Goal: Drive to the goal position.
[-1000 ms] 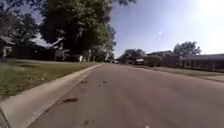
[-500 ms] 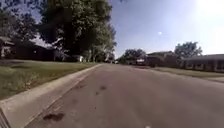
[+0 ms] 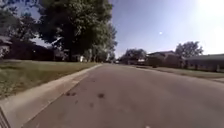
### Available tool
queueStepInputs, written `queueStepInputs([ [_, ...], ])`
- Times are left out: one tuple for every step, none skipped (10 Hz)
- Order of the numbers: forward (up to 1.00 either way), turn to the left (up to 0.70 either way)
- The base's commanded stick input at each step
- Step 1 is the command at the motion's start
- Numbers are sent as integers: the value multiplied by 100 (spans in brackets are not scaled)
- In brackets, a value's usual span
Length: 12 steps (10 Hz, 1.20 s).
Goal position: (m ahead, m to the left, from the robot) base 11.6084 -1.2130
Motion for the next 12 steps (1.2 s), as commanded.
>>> queueStepInputs([
  [100, 1],
  [100, 20],
  [100, 39],
  [100, 18],
  [100, 0],
  [100, 0],
  [100, 0],
  [100, 0],
  [100, 0],
  [100, 0],
  [100, 0],
  [100, 0],
])
